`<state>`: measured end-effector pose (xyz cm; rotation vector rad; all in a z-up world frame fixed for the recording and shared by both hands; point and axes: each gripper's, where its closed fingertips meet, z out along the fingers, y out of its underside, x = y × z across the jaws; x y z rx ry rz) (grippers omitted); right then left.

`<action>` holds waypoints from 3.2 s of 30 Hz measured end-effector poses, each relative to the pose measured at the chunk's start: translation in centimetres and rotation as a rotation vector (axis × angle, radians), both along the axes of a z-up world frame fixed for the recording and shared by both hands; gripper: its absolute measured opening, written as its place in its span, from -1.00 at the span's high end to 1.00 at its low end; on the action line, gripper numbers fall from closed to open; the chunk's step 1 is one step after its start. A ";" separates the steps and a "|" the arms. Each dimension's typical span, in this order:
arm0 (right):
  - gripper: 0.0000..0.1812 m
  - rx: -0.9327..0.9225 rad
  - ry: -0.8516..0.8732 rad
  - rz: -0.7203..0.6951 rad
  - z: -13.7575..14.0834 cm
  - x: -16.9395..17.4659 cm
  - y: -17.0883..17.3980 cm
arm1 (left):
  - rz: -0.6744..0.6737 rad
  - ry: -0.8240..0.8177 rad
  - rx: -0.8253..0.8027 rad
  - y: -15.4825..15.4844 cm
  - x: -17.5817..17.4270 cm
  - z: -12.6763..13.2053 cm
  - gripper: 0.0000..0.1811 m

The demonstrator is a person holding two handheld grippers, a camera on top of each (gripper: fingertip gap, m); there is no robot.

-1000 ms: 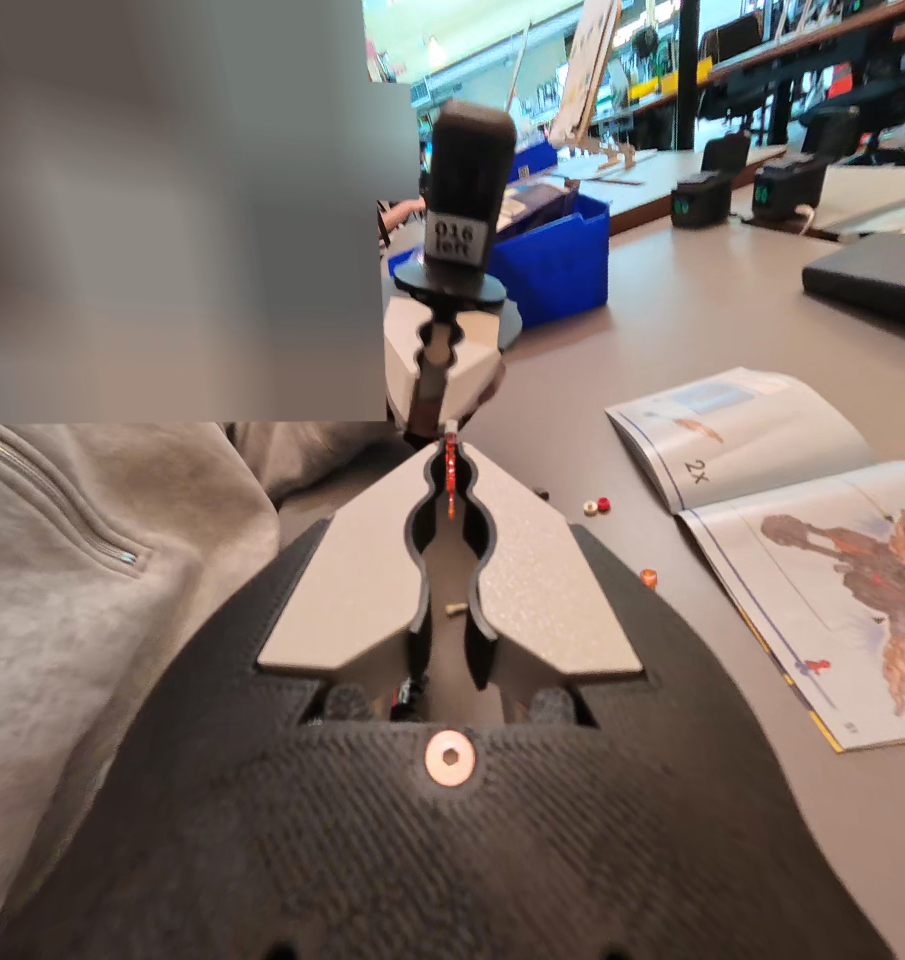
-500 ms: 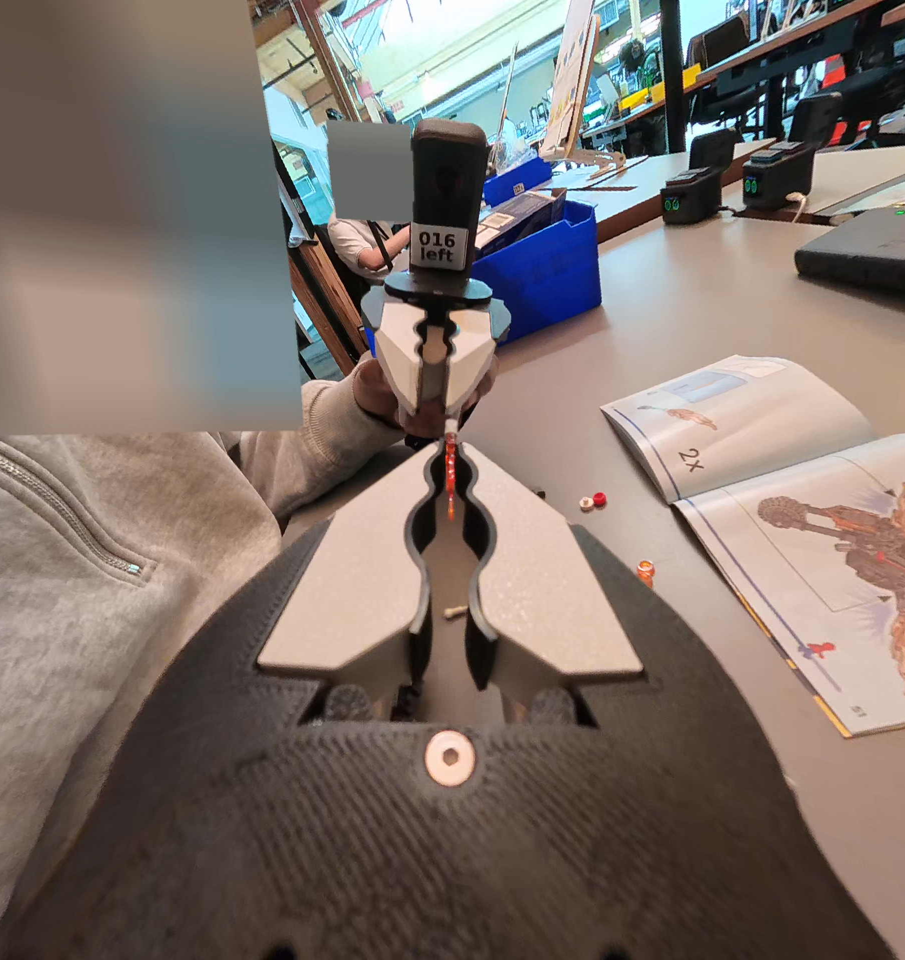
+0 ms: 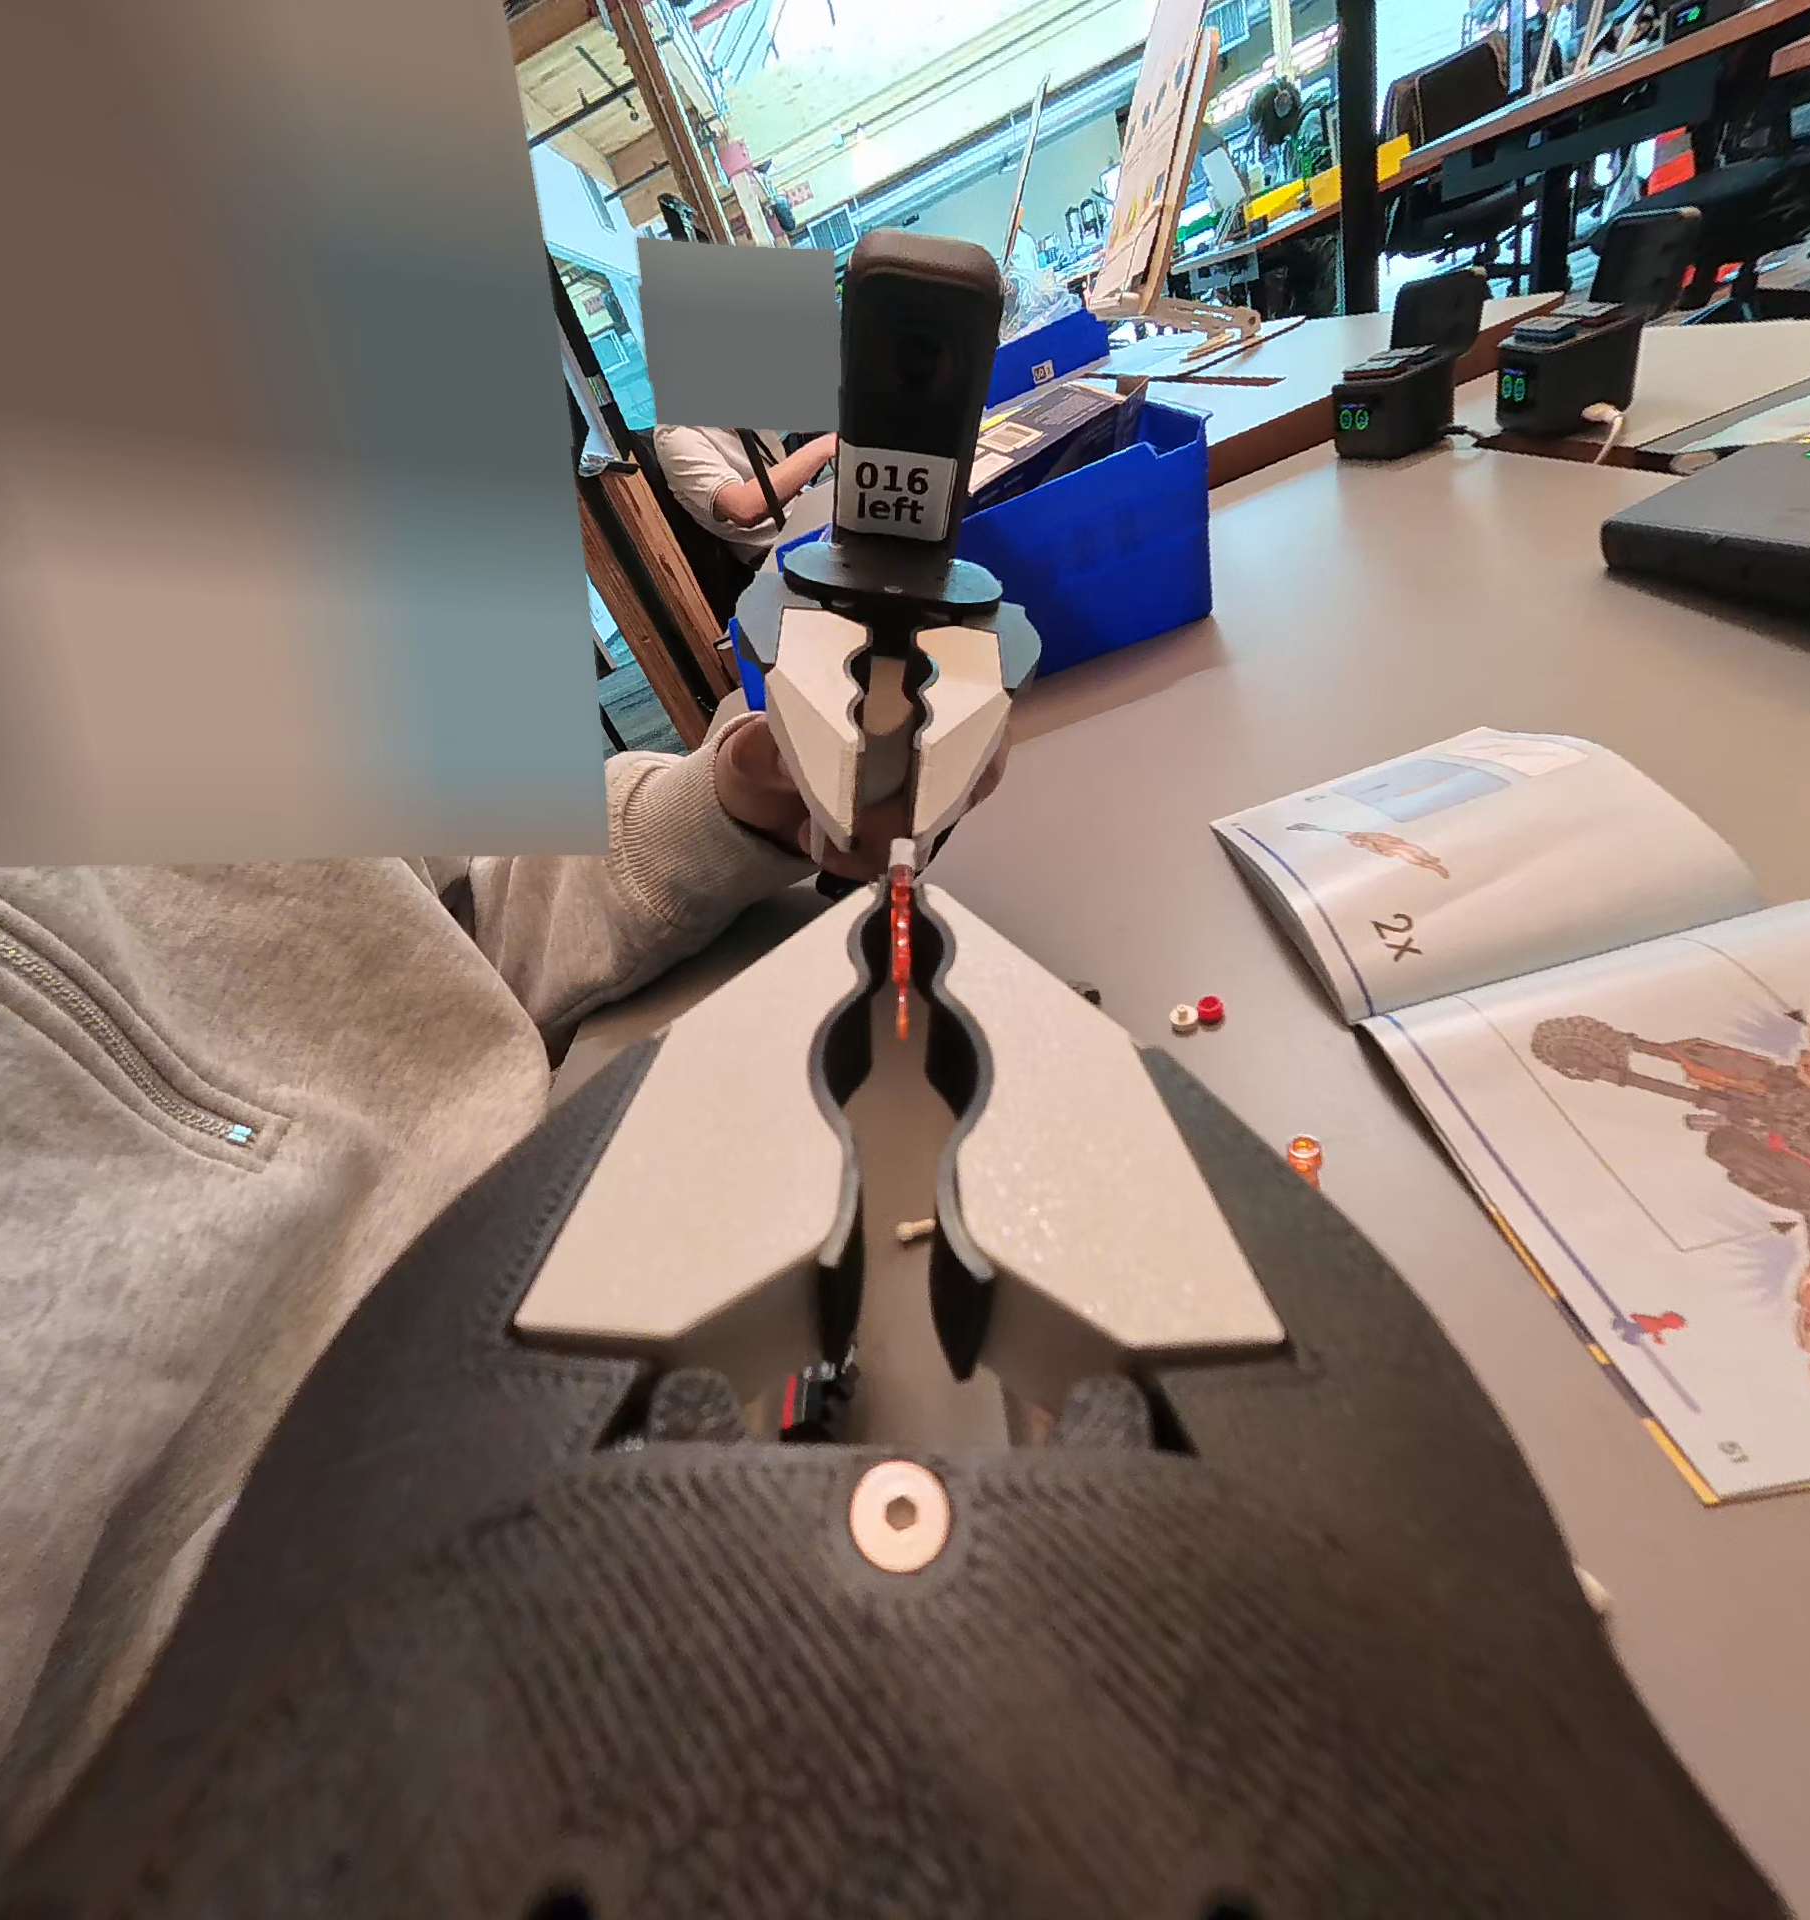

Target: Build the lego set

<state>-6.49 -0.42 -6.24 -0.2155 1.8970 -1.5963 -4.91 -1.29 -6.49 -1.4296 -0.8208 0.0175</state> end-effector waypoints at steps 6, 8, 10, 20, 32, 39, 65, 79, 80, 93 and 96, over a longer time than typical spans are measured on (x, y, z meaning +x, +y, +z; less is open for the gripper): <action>0.99 0.007 0.001 0.003 -0.2 0.1 -0.1 | -0.002 0.000 0.000 0.0 0.0 0.0 0.92; 0.99 0.010 0.001 0.007 -0.3 0.2 -0.1 | -0.002 0.000 0.001 0.0 0.0 0.0 0.92; 1.00 0.012 0.001 0.011 -0.4 0.3 -0.2 | 0.000 -0.001 0.002 0.0 0.0 0.0 0.89; 1.00 0.022 -0.006 0.018 -0.7 0.8 -0.4 | -0.006 0.010 0.004 0.5 0.0 0.1 0.83; 1.00 -0.023 0.024 0.005 0.1 1.3 -0.4 | -0.013 0.020 -0.030 0.9 0.0 -0.2 0.98; 1.00 -0.021 0.042 0.005 0.1 1.4 -0.4 | -0.018 0.025 -0.040 0.9 0.2 -0.2 0.98; 1.00 0.110 -0.028 0.026 -1.0 1.8 -0.6 | -0.024 -0.046 -0.113 0.9 0.5 -1.4 0.98; 1.00 0.166 0.333 0.015 -4.0 2.4 -0.2 | -0.064 -0.147 -0.149 1.5 0.8 -3.6 0.98; 1.00 0.170 0.288 0.019 -3.9 2.5 -0.2 | -0.065 -0.145 -0.140 1.4 0.8 -3.5 0.98; 1.00 0.219 -0.115 0.103 -2.9 2.4 -0.4 | -0.048 -0.083 -0.163 1.3 0.8 -2.8 0.97; 0.99 0.158 -0.142 0.066 -2.2 2.0 -0.8 | -0.026 -0.087 -0.115 0.9 0.4 -2.2 0.97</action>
